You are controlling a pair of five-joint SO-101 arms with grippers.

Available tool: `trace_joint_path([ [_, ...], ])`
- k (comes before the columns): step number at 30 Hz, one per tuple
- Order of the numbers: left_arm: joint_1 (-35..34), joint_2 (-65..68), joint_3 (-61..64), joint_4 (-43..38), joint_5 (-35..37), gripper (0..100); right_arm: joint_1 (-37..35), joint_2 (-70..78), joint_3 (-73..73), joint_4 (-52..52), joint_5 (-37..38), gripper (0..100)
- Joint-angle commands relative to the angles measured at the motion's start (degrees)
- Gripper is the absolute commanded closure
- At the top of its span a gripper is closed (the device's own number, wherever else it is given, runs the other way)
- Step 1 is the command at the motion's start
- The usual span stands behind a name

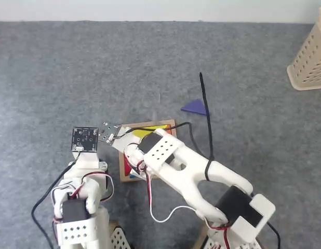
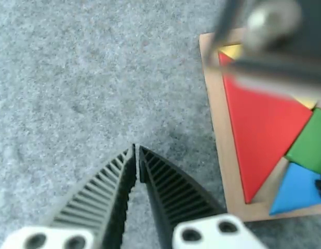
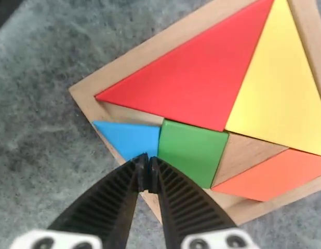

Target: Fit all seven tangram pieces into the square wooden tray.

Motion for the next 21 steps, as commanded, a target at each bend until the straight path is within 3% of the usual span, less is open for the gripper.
trace_joint_path([
  [1, -0.2, -0.7, -0.3, 0.3, -0.4, 99, -0.5, 0.3, -2.0, -1.2, -0.6, 99.1],
  [16, -0.2, -0.7, -0.3, 0.3, -0.4, 99, -0.2, -4.3, -3.0, -2.1, -3.9, 99.1],
  [21, -0.2, -0.7, -0.3, 0.3, -0.4, 99, 7.3, -14.4, -3.1, 1.6, -4.0, 98.9],
])
